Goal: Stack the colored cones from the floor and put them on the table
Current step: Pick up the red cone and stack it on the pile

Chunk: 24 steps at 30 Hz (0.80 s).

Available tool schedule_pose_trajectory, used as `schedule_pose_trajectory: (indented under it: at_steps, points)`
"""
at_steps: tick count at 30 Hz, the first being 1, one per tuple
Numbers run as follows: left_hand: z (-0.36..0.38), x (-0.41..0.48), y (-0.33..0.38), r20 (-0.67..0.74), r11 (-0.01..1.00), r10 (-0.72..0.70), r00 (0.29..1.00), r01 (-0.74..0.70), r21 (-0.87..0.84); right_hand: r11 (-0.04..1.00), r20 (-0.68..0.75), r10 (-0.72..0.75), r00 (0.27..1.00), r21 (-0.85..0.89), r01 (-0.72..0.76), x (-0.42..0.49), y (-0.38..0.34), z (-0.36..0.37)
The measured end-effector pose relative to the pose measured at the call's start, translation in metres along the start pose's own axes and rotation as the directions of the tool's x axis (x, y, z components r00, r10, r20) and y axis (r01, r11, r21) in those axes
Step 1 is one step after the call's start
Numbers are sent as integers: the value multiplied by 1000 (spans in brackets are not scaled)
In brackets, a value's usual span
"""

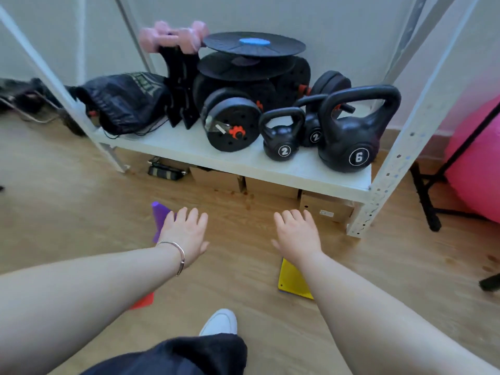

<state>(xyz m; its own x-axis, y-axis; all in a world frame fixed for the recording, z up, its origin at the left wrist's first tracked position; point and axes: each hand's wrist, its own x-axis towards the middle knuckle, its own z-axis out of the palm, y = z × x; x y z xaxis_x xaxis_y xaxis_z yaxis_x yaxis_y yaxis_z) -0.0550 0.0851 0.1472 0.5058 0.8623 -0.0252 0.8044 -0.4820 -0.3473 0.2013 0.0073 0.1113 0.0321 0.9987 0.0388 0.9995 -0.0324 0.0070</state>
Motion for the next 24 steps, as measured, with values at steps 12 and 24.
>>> schedule_pose_trajectory:
  at_steps: [12, 24]
  points:
    - [26, -98, -177, 133, 888, -450, 883, 458, -33, 979, 21, -200, 980, 36, 199, 57, -127, -28]
    - [150, -156, -238, 272, 869, -464, 843, 493, -44, 938, 179, -347, 921, 40, 345, 110, -263, 36]
